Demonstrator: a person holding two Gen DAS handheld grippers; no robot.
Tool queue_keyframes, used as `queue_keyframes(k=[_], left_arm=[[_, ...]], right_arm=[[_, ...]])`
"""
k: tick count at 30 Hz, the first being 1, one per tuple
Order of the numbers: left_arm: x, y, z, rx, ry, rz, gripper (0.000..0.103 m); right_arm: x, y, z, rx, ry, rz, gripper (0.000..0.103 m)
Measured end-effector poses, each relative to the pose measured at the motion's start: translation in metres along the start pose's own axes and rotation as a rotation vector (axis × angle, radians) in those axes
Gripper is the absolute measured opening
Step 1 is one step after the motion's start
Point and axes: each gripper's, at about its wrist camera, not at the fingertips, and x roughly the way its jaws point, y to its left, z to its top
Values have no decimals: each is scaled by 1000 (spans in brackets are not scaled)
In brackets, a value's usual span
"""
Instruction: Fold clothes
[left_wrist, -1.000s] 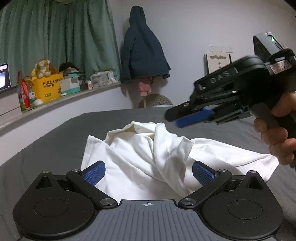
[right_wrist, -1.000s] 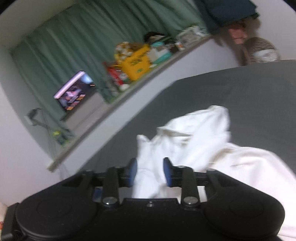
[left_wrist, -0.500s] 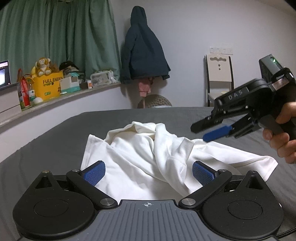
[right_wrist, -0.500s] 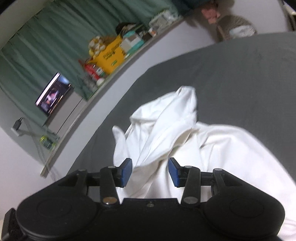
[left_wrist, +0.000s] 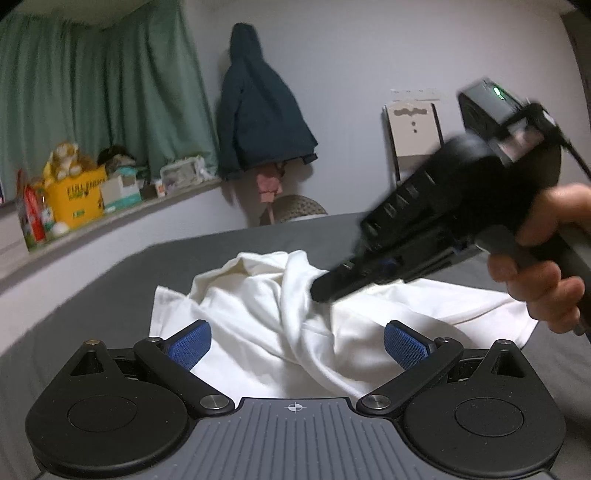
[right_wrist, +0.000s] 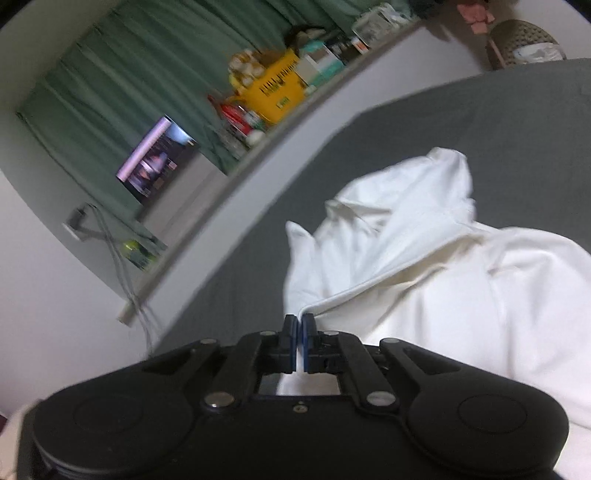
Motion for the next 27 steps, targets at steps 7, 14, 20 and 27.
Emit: queue_keyframes(k=[7,14,20,27], left_arm=[[-10,-12,17,32,-81,81,89],[-2,-13,28,-57,14,76,64],[-2,0,34,-231,50,14,63],[9,12,25,-333,132,19,49]], right_arm=[[-8,19,7,-46,-90,46,4],[-15,22,9,-66,-108,53,4],[-12,27,8,-86,-102,40,4],[-9,30,6,-104,-90,33,3]])
